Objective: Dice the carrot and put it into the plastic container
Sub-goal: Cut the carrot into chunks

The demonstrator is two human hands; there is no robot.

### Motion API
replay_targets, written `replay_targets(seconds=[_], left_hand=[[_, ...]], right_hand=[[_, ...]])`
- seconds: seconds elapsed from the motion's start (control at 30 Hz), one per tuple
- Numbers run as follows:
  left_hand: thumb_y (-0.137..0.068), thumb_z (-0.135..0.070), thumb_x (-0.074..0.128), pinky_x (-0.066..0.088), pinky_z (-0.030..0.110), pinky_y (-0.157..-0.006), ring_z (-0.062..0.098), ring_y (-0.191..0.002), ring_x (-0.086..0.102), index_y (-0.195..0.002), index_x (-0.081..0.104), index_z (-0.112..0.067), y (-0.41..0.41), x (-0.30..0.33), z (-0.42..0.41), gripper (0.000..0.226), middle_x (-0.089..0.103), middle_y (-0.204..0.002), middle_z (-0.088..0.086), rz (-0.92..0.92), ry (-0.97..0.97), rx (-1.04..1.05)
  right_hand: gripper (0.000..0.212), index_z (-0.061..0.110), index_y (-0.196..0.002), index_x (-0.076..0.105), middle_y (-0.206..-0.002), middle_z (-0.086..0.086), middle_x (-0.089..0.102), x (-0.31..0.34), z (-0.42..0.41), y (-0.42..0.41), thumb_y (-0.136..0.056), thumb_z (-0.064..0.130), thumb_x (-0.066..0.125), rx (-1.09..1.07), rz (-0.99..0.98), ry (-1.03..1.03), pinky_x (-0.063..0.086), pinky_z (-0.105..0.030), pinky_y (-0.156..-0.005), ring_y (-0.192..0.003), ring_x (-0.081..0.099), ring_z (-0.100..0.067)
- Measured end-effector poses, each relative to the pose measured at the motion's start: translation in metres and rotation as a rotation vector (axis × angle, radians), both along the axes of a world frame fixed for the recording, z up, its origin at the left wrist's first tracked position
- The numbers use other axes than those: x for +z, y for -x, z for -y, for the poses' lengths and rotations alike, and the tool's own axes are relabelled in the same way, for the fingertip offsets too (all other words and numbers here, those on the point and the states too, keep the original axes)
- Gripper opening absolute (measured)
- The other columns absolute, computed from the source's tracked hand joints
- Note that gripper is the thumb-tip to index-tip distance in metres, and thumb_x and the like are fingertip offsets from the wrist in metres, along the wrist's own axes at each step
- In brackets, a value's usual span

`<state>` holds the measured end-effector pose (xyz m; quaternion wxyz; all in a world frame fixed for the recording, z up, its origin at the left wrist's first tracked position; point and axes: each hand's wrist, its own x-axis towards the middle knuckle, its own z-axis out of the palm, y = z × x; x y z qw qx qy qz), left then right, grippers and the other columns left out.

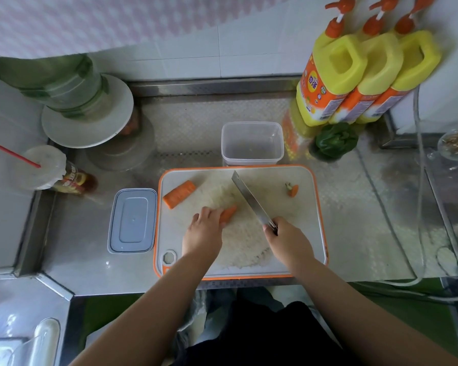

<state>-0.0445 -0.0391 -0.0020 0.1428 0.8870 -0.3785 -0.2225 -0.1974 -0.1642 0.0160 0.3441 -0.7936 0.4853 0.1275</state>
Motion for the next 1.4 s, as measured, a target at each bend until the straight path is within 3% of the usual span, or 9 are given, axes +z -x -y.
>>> replay_targets(seconds=[0.17,0.37,0.47,0.6,0.77,0.9,1.03,1.2,1.4], left_hand=[[-0.084,0.01,0.053,0.047,0.034,-0.092,0.018,-0.114,0.045,-0.12,0.062,-0.025,0.003,-0.01,-0.017,0.051,0.058,-0.118,-0.008,0.111,0.133,-0.198],[-0.055,0.018,0.07,0.052,0.037,-0.064,0.025,-0.101,0.045,-0.101,0.07,-0.018,0.007,-0.016,-0.033,0.057,0.06,-0.106,0.004,0.273,0.267,-0.22],[-0.068,0.008,0.071,0.054,0.039,-0.059,0.027,-0.088,0.053,-0.1,0.065,-0.013,0.011,-0.032,-0.041,0.039,0.059,-0.102,0.006,0.272,0.361,-0.197],[-0.082,-0.004,0.062,0.053,0.037,-0.071,0.028,-0.091,0.057,-0.106,0.056,-0.018,0.009,-0.048,-0.045,0.029,0.053,-0.109,0.0,0.291,0.503,-0.198],[-0.084,-0.005,0.067,0.052,0.04,-0.08,0.029,-0.097,0.056,-0.11,0.058,-0.017,0.003,-0.063,-0.042,0.031,0.055,-0.113,0.002,0.317,0.572,-0.221],[-0.092,-0.015,0.066,0.052,0.039,-0.082,0.028,-0.096,0.059,-0.1,0.067,-0.012,0.005,-0.067,-0.04,0.009,0.066,-0.105,0.009,0.336,0.633,-0.188],[-0.092,-0.016,0.065,0.052,0.038,-0.082,0.029,-0.093,0.06,-0.096,0.069,-0.008,0.007,-0.067,-0.038,0.01,0.067,-0.102,0.011,0.349,0.662,-0.177],[-0.092,-0.015,0.064,0.051,0.037,-0.083,0.029,-0.093,0.057,-0.097,0.068,-0.008,0.008,-0.066,-0.037,0.009,0.066,-0.102,0.011,0.339,0.664,-0.15],[-0.09,-0.009,0.063,0.05,0.036,-0.085,0.03,-0.094,0.057,-0.093,0.07,-0.005,0.008,-0.064,-0.035,0.009,0.067,-0.099,0.014,0.337,0.662,-0.146]], right_hand=[[0.025,0.023,-0.085,0.048,-0.061,0.004,0.052,0.0,-0.001,-0.001,-0.098,0.043,0.042,0.034,0.006,-0.023,0.04,-0.028,-0.051,-0.056,0.053,-0.013],[0.022,0.023,-0.089,0.054,-0.067,0.006,0.056,0.005,-0.008,-0.003,-0.098,0.04,0.044,0.263,-0.005,0.024,0.044,-0.03,-0.054,-0.061,0.056,-0.016],[0.023,0.022,-0.093,0.055,-0.074,0.004,0.059,0.004,-0.016,-0.007,-0.098,0.041,0.043,0.318,-0.055,-0.001,0.048,-0.032,-0.059,-0.068,0.058,-0.018],[0.029,0.018,-0.088,0.052,-0.067,0.003,0.052,0.001,-0.026,-0.008,-0.098,0.043,0.041,0.287,-0.092,-0.041,0.039,-0.029,-0.051,-0.063,0.054,-0.018],[0.03,0.016,-0.09,0.051,-0.062,0.006,0.044,-0.001,-0.038,-0.006,-0.1,0.042,0.039,0.254,-0.092,-0.01,0.037,-0.029,-0.057,-0.064,0.051,-0.019],[0.03,0.017,-0.083,0.044,-0.062,0.006,0.042,-0.002,-0.041,-0.006,-0.1,0.041,0.039,0.262,-0.116,0.009,0.036,-0.027,-0.055,-0.064,0.05,-0.018],[0.026,0.019,-0.085,0.039,-0.061,0.009,0.035,0.0,-0.045,-0.009,-0.102,0.038,0.033,0.351,-0.133,0.093,0.033,-0.025,-0.056,-0.066,0.047,-0.017],[0.026,0.019,-0.085,0.037,-0.059,0.008,0.031,0.003,-0.05,-0.011,-0.103,0.037,0.032,0.378,-0.13,0.133,0.019,-0.021,-0.043,-0.06,0.042,-0.019],[0.029,0.017,-0.09,0.054,-0.057,0.01,0.031,0.01,-0.051,-0.009,-0.102,0.037,0.036,0.396,-0.102,0.192,0.028,-0.022,-0.045,-0.057,0.043,-0.014]])
